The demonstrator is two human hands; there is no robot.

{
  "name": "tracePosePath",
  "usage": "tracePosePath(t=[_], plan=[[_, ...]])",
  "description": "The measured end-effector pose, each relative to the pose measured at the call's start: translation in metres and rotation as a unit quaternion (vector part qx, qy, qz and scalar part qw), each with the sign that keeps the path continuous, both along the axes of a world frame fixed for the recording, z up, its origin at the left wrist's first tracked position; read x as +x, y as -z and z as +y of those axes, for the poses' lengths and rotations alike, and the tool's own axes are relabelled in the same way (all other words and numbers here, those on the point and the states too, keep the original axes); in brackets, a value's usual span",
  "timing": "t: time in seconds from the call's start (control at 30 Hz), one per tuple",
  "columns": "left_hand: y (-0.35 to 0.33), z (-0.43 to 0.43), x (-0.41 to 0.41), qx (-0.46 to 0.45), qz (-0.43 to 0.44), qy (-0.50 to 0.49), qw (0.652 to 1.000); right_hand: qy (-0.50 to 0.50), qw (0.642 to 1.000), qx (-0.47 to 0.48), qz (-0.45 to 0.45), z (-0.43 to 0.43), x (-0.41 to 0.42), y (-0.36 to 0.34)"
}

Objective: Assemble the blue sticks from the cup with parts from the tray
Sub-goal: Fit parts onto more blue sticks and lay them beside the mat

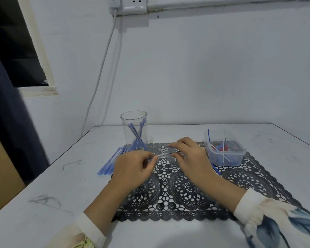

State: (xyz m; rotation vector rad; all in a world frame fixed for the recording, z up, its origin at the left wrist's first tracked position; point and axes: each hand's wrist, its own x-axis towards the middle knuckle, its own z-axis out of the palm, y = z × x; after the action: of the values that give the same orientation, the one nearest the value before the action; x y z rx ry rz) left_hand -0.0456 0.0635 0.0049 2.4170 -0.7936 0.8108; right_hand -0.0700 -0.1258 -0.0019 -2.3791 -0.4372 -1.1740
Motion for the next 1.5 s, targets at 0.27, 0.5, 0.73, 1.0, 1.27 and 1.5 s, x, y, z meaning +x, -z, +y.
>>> tracePosePath(t=[0.27, 0.5, 0.73, 1.0, 1.27, 1.5], plan=[[0.004, -0.004, 0.002, 0.005, 0.002, 0.007, 1.0, -0.035, 0.998, 0.055, 0.017, 0.009, -0.004, -0.001], [0.002, -0.005, -0.001, 0.013, 0.002, 0.008, 1.0, -0.08, 0.985, 0.139, 0.066, 0.014, -0.007, -0.002], [0.004, -0.004, 0.001, 0.01, 0.015, 0.006, 1.0, -0.138, 0.936, 0.273, 0.176, 0.015, -0.011, -0.006], [0.005, -0.001, 0.002, 0.021, 0.023, 0.006, 1.0, -0.076, 0.947, 0.25, 0.188, 0.0, -0.007, -0.023], [0.004, 0.001, 0.004, 0.019, 0.039, 0.001, 0.999, 0.032, 0.942, 0.09, 0.323, -0.026, 0.009, -0.019], [0.004, 0.002, 0.004, 0.022, 0.037, 0.0, 0.999, 0.036, 0.92, 0.001, 0.39, -0.023, 0.008, -0.013]])
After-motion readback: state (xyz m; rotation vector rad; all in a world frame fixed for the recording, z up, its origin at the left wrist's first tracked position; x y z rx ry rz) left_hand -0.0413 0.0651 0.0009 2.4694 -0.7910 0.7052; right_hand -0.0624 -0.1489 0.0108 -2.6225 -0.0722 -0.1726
